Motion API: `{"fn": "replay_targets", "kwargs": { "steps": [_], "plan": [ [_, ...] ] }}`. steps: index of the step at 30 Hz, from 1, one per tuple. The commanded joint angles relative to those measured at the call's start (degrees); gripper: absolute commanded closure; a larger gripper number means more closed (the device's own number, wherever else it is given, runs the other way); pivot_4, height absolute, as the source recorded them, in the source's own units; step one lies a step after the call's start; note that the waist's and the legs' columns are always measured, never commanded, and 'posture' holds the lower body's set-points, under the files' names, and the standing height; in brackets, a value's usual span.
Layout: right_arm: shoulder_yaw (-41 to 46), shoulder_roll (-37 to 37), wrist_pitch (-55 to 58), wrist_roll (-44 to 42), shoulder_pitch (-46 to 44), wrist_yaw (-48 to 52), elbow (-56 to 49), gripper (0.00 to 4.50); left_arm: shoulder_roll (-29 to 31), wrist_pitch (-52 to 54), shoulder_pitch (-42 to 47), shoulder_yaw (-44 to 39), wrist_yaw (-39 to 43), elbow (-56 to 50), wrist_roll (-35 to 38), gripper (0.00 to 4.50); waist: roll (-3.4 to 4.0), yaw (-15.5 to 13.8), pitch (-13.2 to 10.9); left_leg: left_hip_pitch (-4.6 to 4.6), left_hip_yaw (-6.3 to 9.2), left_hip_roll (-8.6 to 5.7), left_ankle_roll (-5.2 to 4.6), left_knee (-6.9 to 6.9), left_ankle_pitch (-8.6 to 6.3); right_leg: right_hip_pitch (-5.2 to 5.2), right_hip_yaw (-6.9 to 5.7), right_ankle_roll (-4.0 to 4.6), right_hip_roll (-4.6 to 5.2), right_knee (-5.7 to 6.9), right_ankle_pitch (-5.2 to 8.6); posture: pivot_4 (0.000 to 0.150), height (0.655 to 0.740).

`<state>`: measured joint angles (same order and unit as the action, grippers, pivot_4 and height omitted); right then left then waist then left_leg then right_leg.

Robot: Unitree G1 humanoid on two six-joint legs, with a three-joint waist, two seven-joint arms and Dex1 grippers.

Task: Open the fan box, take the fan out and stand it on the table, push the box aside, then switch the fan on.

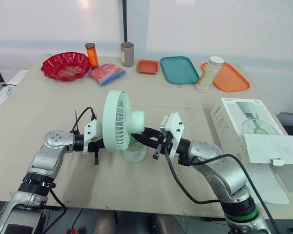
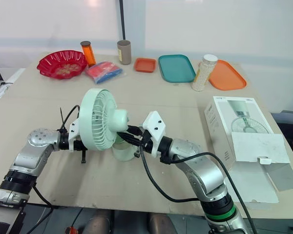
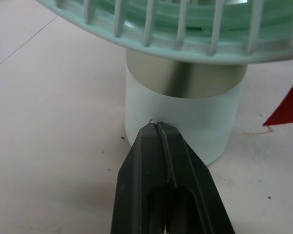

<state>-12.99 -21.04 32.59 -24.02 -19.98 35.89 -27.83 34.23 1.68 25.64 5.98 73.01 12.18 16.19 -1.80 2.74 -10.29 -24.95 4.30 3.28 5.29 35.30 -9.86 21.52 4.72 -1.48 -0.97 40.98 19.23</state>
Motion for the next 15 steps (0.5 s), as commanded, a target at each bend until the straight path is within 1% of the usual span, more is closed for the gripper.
{"fn": "replay_targets", "kwargs": {
  "steps": [1, 15],
  "plan": [
    [0.0, 0.1, -0.3, -0.2, -0.4, 0.0, -2.1, 4.21, -0.5, -0.1, 0.1, 0.4, 0.7, -3.1, 0.9, 4.46, 0.00, 0.0, 0.0, 0.00, 0.00, 0.00, 0.00, 0.00, 0.00, 0.00, 0.00, 0.00, 0.00, 0.00, 0.00, 0.150, 0.7400],
    [0.0, 0.0, -0.4, 0.0, -0.5, 0.0, -1.8, 4.21, -0.8, 0.0, 0.2, 0.5, 0.4, -3.1, 0.8, 4.46, 0.00, 0.0, 0.0, 0.01, 0.03, -0.02, 0.00, 0.00, 0.00, -0.02, -0.01, -0.02, 0.00, -0.01, 0.01, 0.150, 0.7400]
  ]
}}
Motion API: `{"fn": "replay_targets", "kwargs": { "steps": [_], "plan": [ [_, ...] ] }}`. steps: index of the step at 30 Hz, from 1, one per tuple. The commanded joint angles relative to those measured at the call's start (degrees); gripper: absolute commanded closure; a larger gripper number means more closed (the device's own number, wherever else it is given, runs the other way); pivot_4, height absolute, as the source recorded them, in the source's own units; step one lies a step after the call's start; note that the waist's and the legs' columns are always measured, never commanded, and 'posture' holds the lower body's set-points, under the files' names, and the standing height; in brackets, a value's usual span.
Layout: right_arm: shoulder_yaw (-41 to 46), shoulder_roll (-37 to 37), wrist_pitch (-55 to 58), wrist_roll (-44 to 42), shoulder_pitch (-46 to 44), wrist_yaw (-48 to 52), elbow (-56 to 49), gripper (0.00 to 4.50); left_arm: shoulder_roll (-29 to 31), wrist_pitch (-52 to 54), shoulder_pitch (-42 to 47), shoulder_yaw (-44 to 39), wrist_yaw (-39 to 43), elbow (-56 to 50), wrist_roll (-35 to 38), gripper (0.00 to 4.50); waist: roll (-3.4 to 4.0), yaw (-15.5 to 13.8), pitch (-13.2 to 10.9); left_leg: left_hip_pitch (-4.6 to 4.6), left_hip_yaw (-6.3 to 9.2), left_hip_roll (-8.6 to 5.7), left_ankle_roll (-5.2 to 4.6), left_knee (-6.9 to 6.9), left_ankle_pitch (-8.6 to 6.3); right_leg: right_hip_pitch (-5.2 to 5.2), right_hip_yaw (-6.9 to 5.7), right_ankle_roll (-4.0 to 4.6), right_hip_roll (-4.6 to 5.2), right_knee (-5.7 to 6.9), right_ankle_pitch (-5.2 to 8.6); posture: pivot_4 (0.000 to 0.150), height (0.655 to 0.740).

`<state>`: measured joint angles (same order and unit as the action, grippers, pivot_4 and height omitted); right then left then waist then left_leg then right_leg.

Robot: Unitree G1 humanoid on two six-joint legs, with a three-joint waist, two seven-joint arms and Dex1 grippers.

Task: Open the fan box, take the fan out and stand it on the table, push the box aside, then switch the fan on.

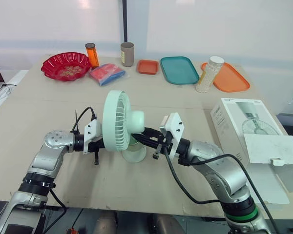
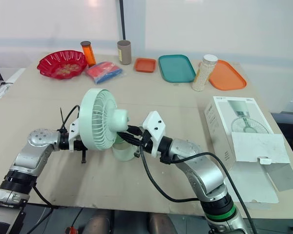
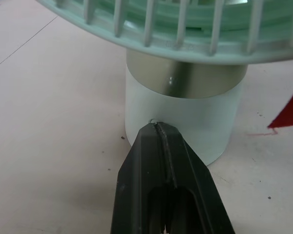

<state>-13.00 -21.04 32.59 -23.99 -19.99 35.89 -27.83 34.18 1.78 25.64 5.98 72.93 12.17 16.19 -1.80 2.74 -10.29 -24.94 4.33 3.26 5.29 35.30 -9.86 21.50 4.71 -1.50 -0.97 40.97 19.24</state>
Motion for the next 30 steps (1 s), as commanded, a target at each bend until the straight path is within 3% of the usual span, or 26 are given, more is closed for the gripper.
{"fn": "replay_targets", "kwargs": {
  "steps": [1, 10, 18, 24, 30],
  "plan": [
    [0.0, 0.0, -0.3, 0.0, -0.4, 0.0, -1.8, 4.21, -0.8, -0.1, 0.1, 0.5, 0.4, -3.2, 0.8, 4.46, 0.00, 0.0, 0.0, 0.00, 0.00, 0.00, 0.00, 0.00, 0.00, 0.00, 0.00, -0.01, 0.00, 0.00, 0.00, 0.150, 0.7400],
    [0.1, -0.4, -0.3, 0.0, 0.2, 0.0, -2.3, 4.21, 0.2, 1.6, 0.0, -1.1, -0.7, -4.8, 1.6, 4.46, 0.00, 0.0, 0.0, 0.00, 0.02, -0.01, 0.00, 0.00, 0.00, -0.02, -0.01, -0.02, 0.00, 0.00, 0.01, 0.150, 0.7400],
    [1.1, -1.6, -0.5, -0.5, 1.9, 0.3, -3.6, 4.21, 5.7, 6.6, -3.2, -5.7, 0.1, -10.3, 5.5, 4.46, 0.02, 0.2, 0.0, 0.04, 0.03, 0.01, -0.01, -0.01, -0.01, -0.03, 0.00, -0.02, -0.01, -0.02, 0.04, 0.150, 0.7400],
    [2.3, -2.2, 0.3, -1.4, 1.4, -0.2, -4.8, 4.21, 10.8, 11.3, -9.1, -10.0, 0.1, -15.6, 8.6, 4.46, 0.05, 0.0, 0.0, 0.18, 0.01, 0.01, -0.02, -0.04, -0.01, -0.17, 0.02, -0.02, 0.01, -0.02, 0.10, 0.150, 0.7400],
    [4.8, -3.7, 2.2, -3.8, 0.7, -0.4, -7.5, 4.21, 14.9, 9.1, -18.8, -15.6, 0.1, -17.7, 8.8, 4.46, 0.13, -0.1, -0.1, 0.20, -0.01, 0.03, -0.04, -0.14, -0.04, -0.14, 0.02, 0.05, 0.04, -0.04, 0.17, 0.150, 0.7400]
  ]
}}
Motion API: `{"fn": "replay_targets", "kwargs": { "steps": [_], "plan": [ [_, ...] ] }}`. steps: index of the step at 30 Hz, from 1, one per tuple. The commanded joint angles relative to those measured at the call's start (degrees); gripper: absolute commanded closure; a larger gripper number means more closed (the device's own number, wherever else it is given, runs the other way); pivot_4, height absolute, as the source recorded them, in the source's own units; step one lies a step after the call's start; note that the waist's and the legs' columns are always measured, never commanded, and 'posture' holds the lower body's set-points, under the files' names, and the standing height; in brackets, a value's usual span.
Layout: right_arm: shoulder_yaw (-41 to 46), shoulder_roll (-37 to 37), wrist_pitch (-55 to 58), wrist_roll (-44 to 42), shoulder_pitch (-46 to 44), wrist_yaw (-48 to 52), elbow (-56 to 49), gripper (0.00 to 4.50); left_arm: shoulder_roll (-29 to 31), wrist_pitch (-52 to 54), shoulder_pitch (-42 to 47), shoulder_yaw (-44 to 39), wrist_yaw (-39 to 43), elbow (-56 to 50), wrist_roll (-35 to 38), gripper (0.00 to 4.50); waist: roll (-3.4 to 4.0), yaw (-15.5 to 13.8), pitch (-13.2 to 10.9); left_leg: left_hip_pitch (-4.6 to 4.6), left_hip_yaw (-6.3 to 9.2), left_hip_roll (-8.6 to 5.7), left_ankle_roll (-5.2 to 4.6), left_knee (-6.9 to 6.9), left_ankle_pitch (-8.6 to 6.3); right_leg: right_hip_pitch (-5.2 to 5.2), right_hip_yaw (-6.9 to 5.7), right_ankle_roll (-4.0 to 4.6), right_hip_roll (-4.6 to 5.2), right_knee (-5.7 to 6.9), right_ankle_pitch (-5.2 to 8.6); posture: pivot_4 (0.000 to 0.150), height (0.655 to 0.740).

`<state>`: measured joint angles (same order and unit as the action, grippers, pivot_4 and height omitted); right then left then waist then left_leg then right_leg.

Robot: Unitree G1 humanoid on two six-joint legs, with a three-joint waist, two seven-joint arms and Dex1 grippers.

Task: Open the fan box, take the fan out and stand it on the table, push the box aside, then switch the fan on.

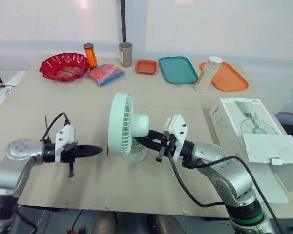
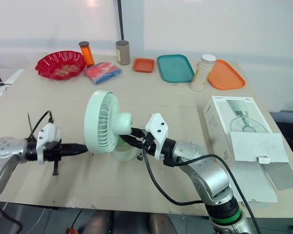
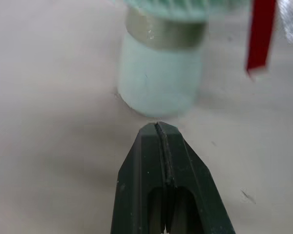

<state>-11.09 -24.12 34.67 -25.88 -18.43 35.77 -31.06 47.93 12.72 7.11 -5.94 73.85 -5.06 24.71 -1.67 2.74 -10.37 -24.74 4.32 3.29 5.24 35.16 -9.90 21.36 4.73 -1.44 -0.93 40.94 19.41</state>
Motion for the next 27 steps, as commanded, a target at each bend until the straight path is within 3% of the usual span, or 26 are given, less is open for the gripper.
{"fn": "replay_targets", "kwargs": {
  "steps": [1, 10, 27],
  "plan": [
    [3.5, -0.8, 0.7, -2.4, -1.1, -0.4, -4.7, 4.21, 1.0, -2.3, -0.2, -4.2, -1.7, 0.2, 0.0, 4.46, 0.00, -0.3, 0.0, 0.00, 0.02, 0.00, 0.00, 0.00, 0.00, -0.01, -0.02, 0.00, 0.00, 0.00, 0.00, 0.150, 0.7400],
    [6.8, -1.7, 5.4, -6.7, -4.6, -2.3, -7.9, 4.21, -1.6, -1.0, -3.0, -5.3, -7.9, -4.1, 1.2, 4.46, 0.01, 0.1, 0.0, 0.00, -0.11, 0.05, 0.02, -0.12, 0.01, 0.02, -0.04, 0.05, 0.03, 0.00, 0.06, 0.150, 0.7400],
    [5.5, -0.4, -2.5, -0.4, -10.7, 1.3, 7.9, 4.21, -5.0, 0.1, -3.5, -1.7, -11.6, -7.5, 1.1, 4.46, 0.02, 0.0, 0.0, 0.08, -0.17, 0.07, 0.02, -0.26, 0.01, 0.03, -0.01, 0.09, 0.01, -0.02, 0.07, 0.150, 0.7400]
  ]
}}
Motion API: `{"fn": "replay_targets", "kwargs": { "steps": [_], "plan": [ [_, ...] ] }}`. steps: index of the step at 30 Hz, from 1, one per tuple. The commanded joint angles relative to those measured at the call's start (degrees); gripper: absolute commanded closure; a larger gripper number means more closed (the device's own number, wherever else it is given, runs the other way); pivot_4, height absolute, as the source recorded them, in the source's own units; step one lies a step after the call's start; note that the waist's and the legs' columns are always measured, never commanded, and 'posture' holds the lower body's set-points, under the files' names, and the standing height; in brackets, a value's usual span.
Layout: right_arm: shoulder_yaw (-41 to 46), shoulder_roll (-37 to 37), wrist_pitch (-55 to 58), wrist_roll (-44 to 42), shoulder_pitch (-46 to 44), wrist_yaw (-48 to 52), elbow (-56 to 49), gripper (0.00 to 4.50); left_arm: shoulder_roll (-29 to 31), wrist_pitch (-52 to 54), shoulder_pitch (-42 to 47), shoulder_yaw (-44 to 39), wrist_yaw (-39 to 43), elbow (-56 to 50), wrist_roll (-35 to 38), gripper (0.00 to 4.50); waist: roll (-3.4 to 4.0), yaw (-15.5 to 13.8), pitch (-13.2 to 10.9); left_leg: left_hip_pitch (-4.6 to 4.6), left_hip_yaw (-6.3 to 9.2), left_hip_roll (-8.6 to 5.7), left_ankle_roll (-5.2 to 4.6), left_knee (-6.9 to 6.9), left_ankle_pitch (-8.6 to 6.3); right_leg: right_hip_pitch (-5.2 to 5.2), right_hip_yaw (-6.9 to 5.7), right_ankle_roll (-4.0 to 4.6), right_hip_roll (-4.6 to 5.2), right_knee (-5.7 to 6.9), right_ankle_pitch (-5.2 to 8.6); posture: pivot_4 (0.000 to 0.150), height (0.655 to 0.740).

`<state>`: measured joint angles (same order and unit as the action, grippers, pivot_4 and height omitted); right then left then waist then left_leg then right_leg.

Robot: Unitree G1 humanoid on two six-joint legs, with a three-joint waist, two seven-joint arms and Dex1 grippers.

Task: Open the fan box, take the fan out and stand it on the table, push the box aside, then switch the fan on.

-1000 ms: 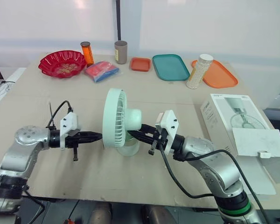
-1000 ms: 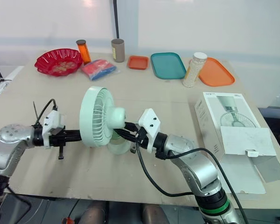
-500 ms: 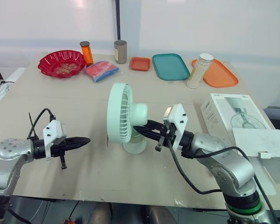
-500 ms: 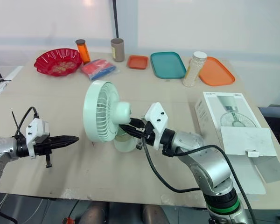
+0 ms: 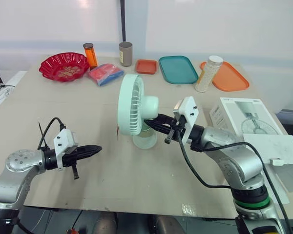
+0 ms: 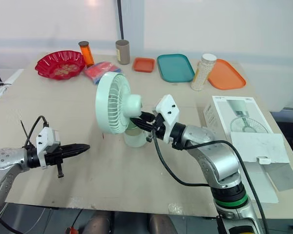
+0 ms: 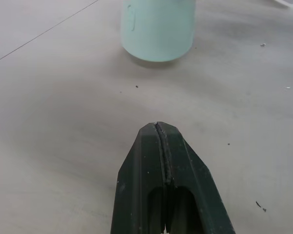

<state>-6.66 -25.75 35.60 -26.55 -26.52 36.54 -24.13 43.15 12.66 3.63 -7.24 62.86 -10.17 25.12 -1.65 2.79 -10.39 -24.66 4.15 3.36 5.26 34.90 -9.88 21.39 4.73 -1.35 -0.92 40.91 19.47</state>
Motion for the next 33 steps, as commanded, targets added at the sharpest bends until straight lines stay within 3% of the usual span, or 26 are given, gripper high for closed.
{"fn": "replay_targets", "kwargs": {
  "steps": [1, 33],
  "plan": [
    [1.1, 1.4, -3.7, 0.4, -2.8, 0.6, 1.7, 4.21, -0.2, 0.2, 0.0, -0.3, -0.6, -2.4, 0.8, 4.46, 0.00, 0.0, 0.0, 0.00, 0.00, 0.00, 0.00, 0.00, 0.00, 0.00, 0.00, 0.01, 0.00, 0.00, -0.01, 0.150, 0.7400],
    [-2.1, 4.4, -7.7, 5.1, -2.0, 3.7, 7.9, 4.21, -1.2, 1.2, 0.0, 0.7, -2.0, -4.2, 0.5, 4.46, 0.00, 0.0, 0.0, 0.03, -0.03, 0.00, 0.01, -0.03, 0.00, -0.01, 0.01, 0.00, 0.00, -0.01, 0.00, 0.150, 0.7400]
  ]
}}
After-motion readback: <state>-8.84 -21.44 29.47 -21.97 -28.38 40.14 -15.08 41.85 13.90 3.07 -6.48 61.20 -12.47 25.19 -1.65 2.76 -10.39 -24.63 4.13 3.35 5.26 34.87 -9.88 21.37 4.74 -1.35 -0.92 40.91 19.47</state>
